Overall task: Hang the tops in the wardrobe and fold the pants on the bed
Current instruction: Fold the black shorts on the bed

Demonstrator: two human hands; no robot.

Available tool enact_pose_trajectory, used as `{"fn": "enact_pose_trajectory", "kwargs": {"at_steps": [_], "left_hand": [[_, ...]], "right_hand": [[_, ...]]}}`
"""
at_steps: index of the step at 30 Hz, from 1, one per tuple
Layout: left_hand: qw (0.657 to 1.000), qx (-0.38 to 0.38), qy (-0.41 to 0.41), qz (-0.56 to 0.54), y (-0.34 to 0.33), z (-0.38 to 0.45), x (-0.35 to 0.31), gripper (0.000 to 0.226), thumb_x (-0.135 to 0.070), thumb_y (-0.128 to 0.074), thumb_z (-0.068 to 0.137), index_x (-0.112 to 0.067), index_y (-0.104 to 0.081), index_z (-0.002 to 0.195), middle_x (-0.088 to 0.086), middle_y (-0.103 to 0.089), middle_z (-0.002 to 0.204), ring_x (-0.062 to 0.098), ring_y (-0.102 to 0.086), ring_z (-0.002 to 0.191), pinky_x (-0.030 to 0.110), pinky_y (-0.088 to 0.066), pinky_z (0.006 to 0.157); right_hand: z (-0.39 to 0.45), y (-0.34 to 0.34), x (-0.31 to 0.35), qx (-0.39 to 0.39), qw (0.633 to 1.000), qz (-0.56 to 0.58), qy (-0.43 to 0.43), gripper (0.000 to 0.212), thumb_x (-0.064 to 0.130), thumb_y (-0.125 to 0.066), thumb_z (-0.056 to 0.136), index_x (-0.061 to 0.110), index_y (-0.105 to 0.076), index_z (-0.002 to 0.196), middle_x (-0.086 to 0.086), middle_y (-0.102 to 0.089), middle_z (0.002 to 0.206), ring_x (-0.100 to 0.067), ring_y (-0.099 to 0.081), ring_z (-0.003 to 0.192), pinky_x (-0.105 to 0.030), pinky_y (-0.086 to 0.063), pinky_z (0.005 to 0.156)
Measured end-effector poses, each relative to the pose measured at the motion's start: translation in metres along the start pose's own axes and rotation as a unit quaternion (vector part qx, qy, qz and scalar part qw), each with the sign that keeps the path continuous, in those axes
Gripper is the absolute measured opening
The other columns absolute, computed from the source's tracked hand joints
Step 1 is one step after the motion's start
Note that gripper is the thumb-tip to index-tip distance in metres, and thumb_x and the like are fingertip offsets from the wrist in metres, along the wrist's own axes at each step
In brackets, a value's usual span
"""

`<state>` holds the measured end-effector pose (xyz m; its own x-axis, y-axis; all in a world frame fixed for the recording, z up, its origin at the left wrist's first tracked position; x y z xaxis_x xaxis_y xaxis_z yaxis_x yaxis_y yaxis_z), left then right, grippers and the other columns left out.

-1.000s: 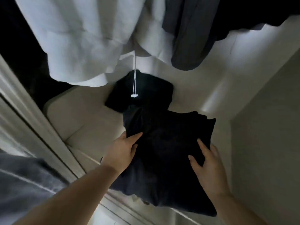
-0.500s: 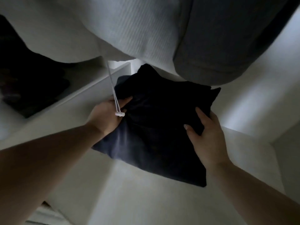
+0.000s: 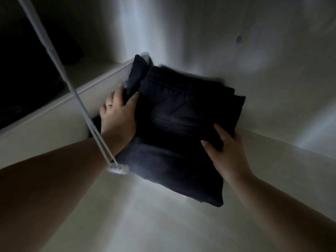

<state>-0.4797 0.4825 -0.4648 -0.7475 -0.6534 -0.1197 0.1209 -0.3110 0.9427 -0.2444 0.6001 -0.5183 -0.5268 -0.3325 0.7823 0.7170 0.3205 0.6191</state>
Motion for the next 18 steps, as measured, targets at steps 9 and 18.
{"fn": "enact_pose_trajectory", "kwargs": {"at_steps": [9, 18], "left_hand": [[0.982, 0.010, -0.190, 0.018, -0.031, 0.001, -0.055, 0.080, -0.069, -0.037, 0.084, -0.031, -0.015, 0.151, 0.007, -0.003, 0.160, 0.027, 0.003, 0.147, 0.056, 0.002, 0.114], [0.982, 0.082, -0.167, 0.036, -0.077, 0.010, -0.025, 0.089, -0.084, -0.006, 0.074, -0.038, 0.014, 0.147, 0.004, 0.016, 0.159, 0.021, 0.012, 0.147, 0.054, -0.018, 0.112]], "right_hand": [[0.003, -0.008, 0.046, -0.022, 0.901, -0.299, 0.313, 0.071, 0.052, -0.060, 0.078, 0.022, -0.044, 0.141, -0.016, -0.019, 0.156, -0.032, -0.021, 0.144, -0.063, -0.015, 0.110], [0.026, -0.038, 0.004, 0.044, 0.925, -0.326, 0.188, 0.083, 0.075, -0.015, 0.078, 0.036, -0.014, 0.150, -0.003, 0.003, 0.161, -0.017, 0.002, 0.147, -0.059, -0.006, 0.112]]}}
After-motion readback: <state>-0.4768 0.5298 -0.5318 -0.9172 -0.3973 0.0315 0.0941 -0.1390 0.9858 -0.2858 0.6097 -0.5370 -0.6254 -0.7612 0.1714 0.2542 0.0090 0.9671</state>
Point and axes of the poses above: each hand's wrist, its own z-axis towards the middle knuckle, its own y-axis out of the back of the hand, x = y × z, the point moved 4 cm from there along z, towards the middle knuckle
